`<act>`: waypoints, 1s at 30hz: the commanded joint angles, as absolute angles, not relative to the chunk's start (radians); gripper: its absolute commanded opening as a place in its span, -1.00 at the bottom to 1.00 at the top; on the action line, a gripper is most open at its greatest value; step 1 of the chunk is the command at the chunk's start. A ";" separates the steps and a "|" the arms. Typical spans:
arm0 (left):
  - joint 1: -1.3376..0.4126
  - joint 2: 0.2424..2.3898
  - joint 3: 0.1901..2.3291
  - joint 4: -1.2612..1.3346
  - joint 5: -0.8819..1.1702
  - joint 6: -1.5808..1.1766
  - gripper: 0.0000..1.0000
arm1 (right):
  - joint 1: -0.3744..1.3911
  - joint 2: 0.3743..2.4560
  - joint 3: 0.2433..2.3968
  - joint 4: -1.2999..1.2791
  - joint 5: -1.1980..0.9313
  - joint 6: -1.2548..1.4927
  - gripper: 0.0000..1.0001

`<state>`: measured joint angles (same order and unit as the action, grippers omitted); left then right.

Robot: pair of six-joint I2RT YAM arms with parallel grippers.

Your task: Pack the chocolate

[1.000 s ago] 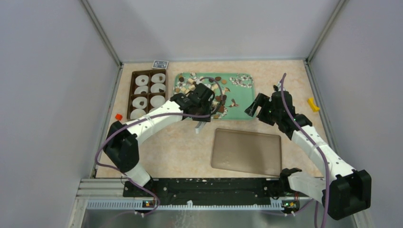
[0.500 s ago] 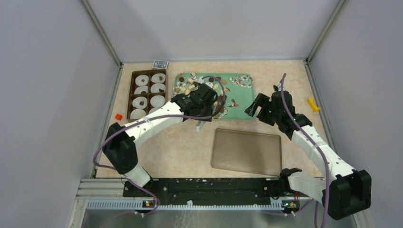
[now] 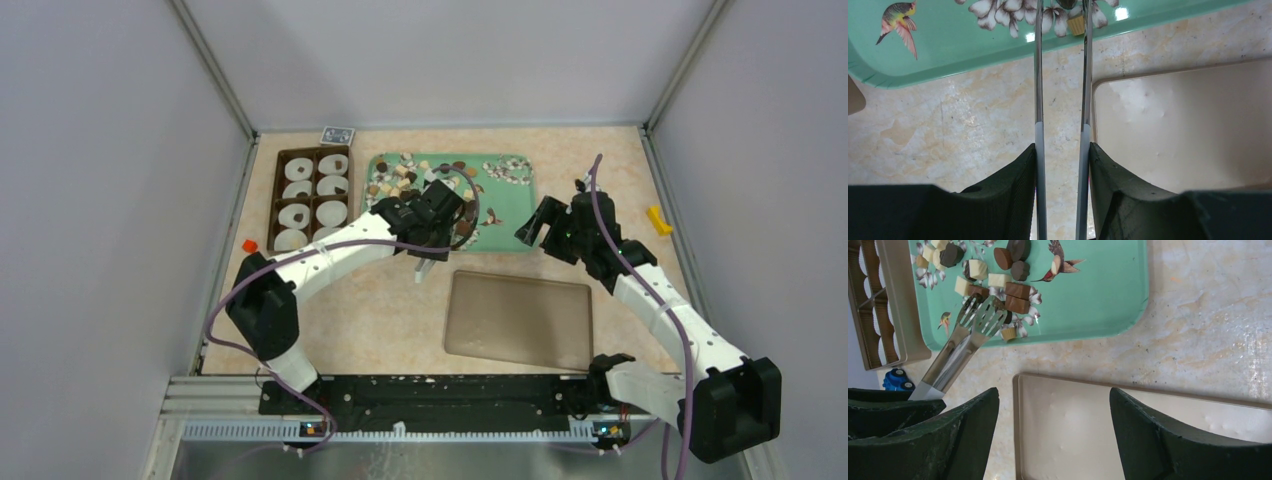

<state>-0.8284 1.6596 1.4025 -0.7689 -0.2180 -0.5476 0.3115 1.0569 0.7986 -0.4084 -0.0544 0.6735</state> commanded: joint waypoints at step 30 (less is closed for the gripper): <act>-0.848 1.695 1.497 -0.863 -0.225 -0.524 -0.10 | 0.305 1.055 0.828 -0.383 -0.064 0.669 0.58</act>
